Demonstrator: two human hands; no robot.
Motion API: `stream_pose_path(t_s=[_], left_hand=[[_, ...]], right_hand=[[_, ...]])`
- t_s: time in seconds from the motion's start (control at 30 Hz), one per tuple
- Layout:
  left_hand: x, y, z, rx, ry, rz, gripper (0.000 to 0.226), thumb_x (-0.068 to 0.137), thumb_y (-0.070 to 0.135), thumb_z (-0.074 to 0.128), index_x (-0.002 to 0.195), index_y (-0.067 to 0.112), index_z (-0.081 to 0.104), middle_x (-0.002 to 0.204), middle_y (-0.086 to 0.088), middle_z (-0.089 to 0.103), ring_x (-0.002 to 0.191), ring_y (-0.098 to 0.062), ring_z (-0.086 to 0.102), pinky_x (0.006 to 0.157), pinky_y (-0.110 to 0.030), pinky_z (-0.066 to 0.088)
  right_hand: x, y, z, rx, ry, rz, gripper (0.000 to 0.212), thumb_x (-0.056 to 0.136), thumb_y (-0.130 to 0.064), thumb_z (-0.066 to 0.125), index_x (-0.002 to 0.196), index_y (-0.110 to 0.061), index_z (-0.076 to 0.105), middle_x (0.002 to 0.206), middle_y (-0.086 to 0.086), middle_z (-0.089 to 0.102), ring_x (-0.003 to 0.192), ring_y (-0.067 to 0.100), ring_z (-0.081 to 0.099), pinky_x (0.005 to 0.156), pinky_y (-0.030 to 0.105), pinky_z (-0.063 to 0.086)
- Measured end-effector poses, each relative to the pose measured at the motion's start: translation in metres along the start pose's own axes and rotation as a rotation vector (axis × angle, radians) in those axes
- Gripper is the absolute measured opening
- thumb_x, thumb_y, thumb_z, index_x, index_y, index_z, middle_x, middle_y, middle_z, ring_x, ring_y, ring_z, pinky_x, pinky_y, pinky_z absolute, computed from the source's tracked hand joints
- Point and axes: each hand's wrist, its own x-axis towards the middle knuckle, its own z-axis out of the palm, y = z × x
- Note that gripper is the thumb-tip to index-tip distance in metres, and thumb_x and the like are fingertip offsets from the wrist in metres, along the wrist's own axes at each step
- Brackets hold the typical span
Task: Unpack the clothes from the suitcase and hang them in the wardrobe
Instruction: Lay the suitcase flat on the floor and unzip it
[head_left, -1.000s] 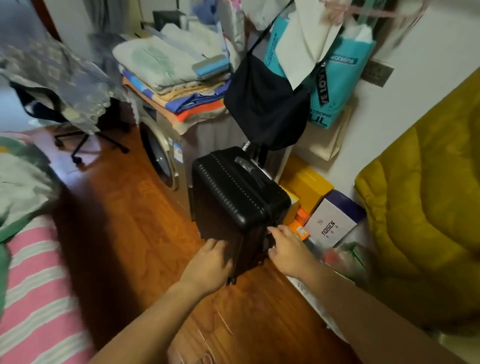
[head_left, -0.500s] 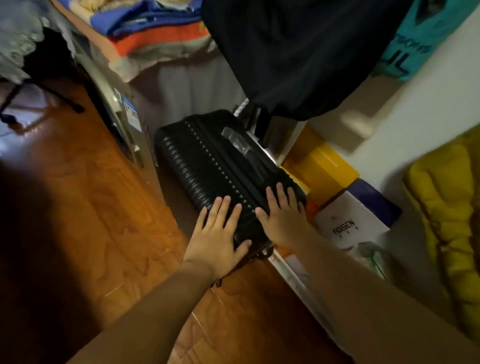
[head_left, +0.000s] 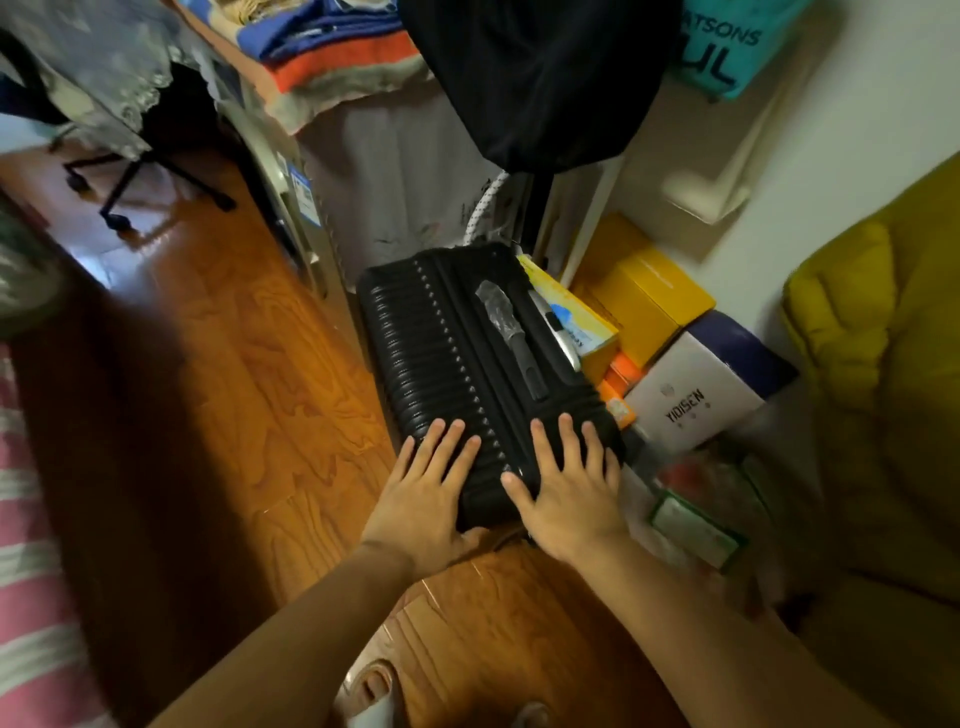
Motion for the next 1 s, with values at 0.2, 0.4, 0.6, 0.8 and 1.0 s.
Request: stream_pose_path(t_s=[0.2, 0.4, 0.6, 0.8, 1.0], left_hand=[[-0.115, 0.065, 0.022, 0.029, -0.149, 0.061, 0.112, 0.08, 0.079, 0.044, 0.16, 0.017, -0.006, 0.168, -0.012, -0.003, 0.154, -0.03, -0.017, 0.122, -0.052, -0.002], [-0.243, 0.118, 0.046, 0.054, -0.211, 0.132, 0.105, 0.091, 0.068, 0.043, 0.154, 0.021, -0.027, 0.16, -0.009, -0.035, 0.145, -0.028, -0.038, 0.122, -0.054, -0.01], [-0.356, 0.152, 0.047, 0.134, -0.326, 0.264, 0.106, 0.095, 0.061, 0.045, 0.149, 0.017, -0.035, 0.155, -0.011, -0.042, 0.142, -0.03, -0.042, 0.122, -0.053, -0.014], [-0.459, 0.152, 0.084, 0.178, -0.269, 0.385, 0.115, 0.085, 0.07, 0.051, 0.153, 0.021, -0.028, 0.163, -0.011, -0.028, 0.148, -0.029, -0.033, 0.122, -0.051, -0.012], [-0.539, 0.16, 0.111, 0.172, -0.155, 0.416, 0.117, 0.076, 0.077, 0.05, 0.16, 0.022, -0.012, 0.168, -0.006, -0.014, 0.152, -0.025, -0.023, 0.125, -0.047, -0.006]], right_hand=[[-0.144, 0.017, 0.032, 0.014, -0.072, 0.053, 0.085, 0.089, -0.08, 0.016, 0.156, -0.036, -0.012, 0.167, 0.004, -0.011, 0.152, 0.03, -0.013, 0.121, 0.054, -0.004], [-0.297, 0.009, 0.08, 0.082, -0.072, 0.169, 0.086, 0.087, -0.081, 0.018, 0.156, -0.039, -0.009, 0.167, 0.001, -0.009, 0.152, 0.028, -0.014, 0.12, 0.055, -0.003], [-0.433, -0.015, 0.105, 0.096, -0.171, 0.289, 0.086, 0.086, -0.079, 0.016, 0.155, -0.039, -0.017, 0.166, 0.002, -0.017, 0.151, 0.029, -0.019, 0.122, 0.055, -0.004], [-0.55, -0.051, 0.148, 0.139, -0.153, 0.374, 0.085, 0.09, -0.078, 0.022, 0.155, -0.039, -0.017, 0.166, 0.003, -0.017, 0.151, 0.031, -0.019, 0.121, 0.056, -0.006], [-0.644, -0.08, 0.191, 0.15, 0.029, 0.407, 0.084, 0.09, -0.079, 0.019, 0.157, -0.037, -0.01, 0.168, 0.004, -0.006, 0.153, 0.031, -0.01, 0.121, 0.056, -0.003]])
